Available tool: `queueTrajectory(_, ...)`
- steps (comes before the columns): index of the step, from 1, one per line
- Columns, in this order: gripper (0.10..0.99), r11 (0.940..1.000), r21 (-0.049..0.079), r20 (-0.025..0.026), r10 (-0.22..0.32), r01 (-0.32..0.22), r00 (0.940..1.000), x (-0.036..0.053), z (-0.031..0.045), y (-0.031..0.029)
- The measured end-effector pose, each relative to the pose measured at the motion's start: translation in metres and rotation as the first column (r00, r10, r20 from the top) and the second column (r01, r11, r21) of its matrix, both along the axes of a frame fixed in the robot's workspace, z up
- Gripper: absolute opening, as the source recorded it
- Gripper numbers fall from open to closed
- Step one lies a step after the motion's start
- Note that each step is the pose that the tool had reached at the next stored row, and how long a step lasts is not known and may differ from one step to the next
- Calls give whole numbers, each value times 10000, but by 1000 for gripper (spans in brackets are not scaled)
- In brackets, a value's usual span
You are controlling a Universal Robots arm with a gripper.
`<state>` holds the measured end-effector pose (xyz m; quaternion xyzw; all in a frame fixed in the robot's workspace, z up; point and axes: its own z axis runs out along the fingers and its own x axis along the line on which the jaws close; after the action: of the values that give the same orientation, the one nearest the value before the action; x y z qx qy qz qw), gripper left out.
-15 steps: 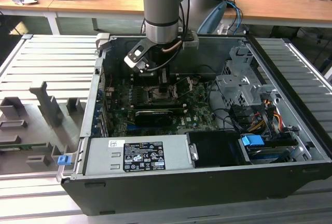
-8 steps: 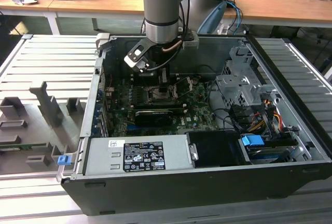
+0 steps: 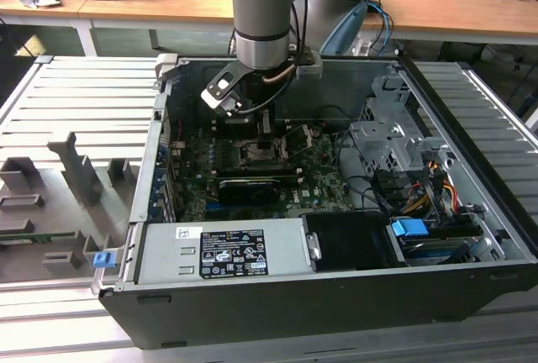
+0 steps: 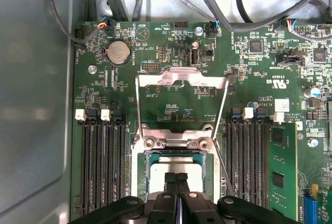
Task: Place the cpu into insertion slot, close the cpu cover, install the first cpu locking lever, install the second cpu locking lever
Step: 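Place the cpu into insertion slot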
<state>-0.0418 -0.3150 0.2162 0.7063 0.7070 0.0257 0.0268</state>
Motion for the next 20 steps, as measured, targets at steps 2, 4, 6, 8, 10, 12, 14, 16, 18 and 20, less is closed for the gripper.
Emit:
queueTrajectory(2, 106, 10000, 0, 1, 0, 0, 10000, 0, 7, 0)
queueTrajectory(4, 106, 10000, 1, 1, -1, 1, 10000, 0, 13, 0)
queueTrajectory(6, 106, 10000, -2, -1, -1, 1, 10000, 0, 23, 0)
queueTrajectory(8, 106, 10000, 0, 1, -1, 1, 10000, 0, 35, 0)
queueTrajectory(10, 106, 10000, 0, 1, -1, 1, 10000, 0, 60, 0)
queueTrajectory(12, 106, 10000, 1, 1, 0, 0, 10000, 0, 71, 0)
queueTrajectory(14, 106, 10000, 1, 1, 0, 0, 10000, 0, 78, 0)
queueTrajectory(16, 106, 10000, 0, 0, -1, 1, 10000, 0, 89, -1)
queueTrajectory(18, 106, 10000, 1, 1, 0, 0, 10000, 0, 103, -1)
queueTrajectory(20, 106, 10000, 0, 0, 0, 0, 10000, 0, 116, -1)
